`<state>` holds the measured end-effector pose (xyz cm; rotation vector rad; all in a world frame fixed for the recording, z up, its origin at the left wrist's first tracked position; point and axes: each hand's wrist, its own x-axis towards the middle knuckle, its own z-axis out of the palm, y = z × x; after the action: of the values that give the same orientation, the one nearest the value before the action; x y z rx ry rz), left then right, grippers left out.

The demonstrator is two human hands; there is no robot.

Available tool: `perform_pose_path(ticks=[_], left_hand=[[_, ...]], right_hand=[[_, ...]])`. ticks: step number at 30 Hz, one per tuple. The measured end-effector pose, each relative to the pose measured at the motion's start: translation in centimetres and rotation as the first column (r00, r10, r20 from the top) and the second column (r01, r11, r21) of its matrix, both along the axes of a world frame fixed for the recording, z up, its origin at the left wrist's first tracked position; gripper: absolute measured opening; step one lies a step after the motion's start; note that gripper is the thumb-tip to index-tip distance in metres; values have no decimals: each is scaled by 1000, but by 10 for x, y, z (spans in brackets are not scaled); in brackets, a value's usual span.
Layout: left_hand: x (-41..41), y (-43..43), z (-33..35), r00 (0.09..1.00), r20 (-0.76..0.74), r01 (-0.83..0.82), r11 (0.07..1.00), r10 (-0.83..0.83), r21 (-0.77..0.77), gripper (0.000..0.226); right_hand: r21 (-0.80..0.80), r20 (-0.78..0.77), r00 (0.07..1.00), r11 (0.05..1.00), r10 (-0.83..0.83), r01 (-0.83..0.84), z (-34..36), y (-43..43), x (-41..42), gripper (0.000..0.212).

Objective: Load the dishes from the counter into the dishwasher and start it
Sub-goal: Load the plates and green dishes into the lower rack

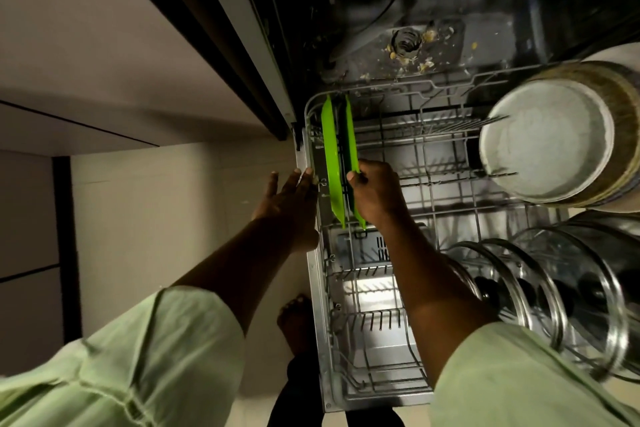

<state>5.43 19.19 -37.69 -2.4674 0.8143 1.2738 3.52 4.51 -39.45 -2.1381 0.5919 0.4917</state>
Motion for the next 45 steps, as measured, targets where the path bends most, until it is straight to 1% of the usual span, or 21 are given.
perform_pose_path(ticks=[3,6,9,11,13,19,22,24,26,29,32,33,36,37,39,40,41,42,43,44,45], left_hand=[[0,-1,1,1000,-11,-7,999,7,32,96],[1,-1,0,1000,-9,16,998,-15,63,97],[1,-2,1,1000,1,21,997,-21,70,96],[1,-2,3,1000,18,21,997,-22,74,94],[-2,-3,5,999,33,4,998,-6,64,91],[-21,-6,23,990,72,-116,993,117,-20,85],[-28,1,35,979,85,-181,981,186,-72,83],[-34,7,44,971,91,-213,973,221,-93,81],[-39,12,55,964,98,-238,966,248,-99,79],[-50,20,76,962,110,-237,966,248,-104,76],[-62,29,96,959,103,-257,963,265,-86,74],[-66,31,110,957,95,-268,961,274,-65,73],[-82,40,143,941,79,-321,941,330,-103,69],[-84,43,155,932,74,-346,930,356,-124,68],[-88,42,164,902,86,-409,901,423,-143,65],[-91,38,161,900,109,-404,900,423,-164,64],[-119,74,247,839,181,-491,857,514,-158,63],[-129,81,272,829,213,-483,854,517,-194,62],[-133,80,269,835,215,-476,861,506,-176,62],[-137,82,267,814,218,-500,840,539,-209,63],[-141,90,275,811,206,-515,836,547,-191,63]], right_hand=[[25,2,1000,1000,4,-4,0,1,1,47],[34,-14,1000,999,-6,6,0,2,1,33],[55,-18,1000,998,-13,14,1,1,-1,36],[95,-20,999,995,-34,36,4,1,-2,24],[56,-23,999,997,-48,49,7,1,-6,28],[-85,1,998,995,-59,59,21,4,-27,28],[-184,28,1000,983,6,0,31,9,-39,30],[-264,60,994,962,95,-76,41,12,-49,34],[-372,78,971,910,226,-182,50,16,-60,37],[-499,17,934,813,356,-301,64,23,-71,47],[-498,-102,893,755,438,-427,90,30,-77,58],[-483,-111,885,754,451,-445,102,33,-81,60],[-462,-82,847,733,526,-500,143,40,-100,63],[-447,-106,829,718,549,-533,154,42,-102,64],[-439,-158,829,714,536,-545,159,46,-106,66],[-431,-150,826,716,543,-549,158,44,-109,66],[-441,-57,774,680,630,-586,243,73,-119,66],[-445,-10,748,667,663,-597,269,82,-125,66],[-458,-27,748,657,664,-599,270,83,-129,67],[-445,-11,761,678,649,-585,271,85,-127,67],[-447,7,747,671,664,-592,278,86,-125,67]])
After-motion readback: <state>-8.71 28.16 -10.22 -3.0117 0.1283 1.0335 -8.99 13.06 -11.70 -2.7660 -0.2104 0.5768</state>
